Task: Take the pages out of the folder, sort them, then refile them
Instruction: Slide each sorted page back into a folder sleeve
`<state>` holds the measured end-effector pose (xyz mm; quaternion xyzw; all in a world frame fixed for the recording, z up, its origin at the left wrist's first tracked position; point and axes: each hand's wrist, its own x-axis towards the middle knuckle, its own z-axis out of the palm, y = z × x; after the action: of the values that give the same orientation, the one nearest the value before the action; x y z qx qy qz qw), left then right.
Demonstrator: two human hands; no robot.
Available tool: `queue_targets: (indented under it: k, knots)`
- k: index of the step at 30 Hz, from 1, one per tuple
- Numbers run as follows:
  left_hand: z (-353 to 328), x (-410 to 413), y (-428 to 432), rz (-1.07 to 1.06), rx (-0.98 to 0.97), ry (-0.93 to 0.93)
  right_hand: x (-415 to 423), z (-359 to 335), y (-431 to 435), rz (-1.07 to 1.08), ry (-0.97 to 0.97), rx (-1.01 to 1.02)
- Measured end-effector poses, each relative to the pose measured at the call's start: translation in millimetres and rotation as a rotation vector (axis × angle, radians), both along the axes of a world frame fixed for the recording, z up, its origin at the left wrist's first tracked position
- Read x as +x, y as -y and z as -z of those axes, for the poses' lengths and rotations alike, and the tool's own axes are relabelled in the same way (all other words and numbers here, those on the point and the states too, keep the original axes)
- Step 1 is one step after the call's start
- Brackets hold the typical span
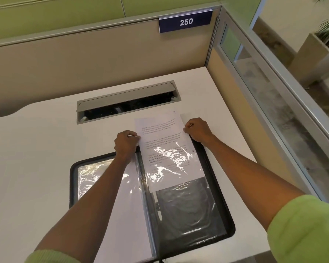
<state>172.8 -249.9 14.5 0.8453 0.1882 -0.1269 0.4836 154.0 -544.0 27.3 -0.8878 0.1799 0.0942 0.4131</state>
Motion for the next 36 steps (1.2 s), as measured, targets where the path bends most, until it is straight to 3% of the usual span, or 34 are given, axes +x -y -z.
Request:
queue_targets:
  k: [6,13,17,26,32,36]
  knots:
    - [4,-4,-5,0.111,0.033,-0.055,1,-14,5,-0.214,-0.261,-0.144]
    - [-4,4,11,0.037,0.051,0.015,1,-10,-2,0.007,-0.047,0.057]
    - [-5,6,13,0.041,0.03,0.074,1,-6,-1,0.025,-0.005,0.083]
    - [-1,10,-3,0.286,0.118,-0.118,7,-8,14,-0.185,-0.231,0.019]
    - [-18,24,11,0.267,0.155,0.089,13,-4,4,-0.018,0.002,0.116]
    - [-12,22,11,0.336,0.201,0.13,13,-6,7,-0.059,-0.005,0.088]
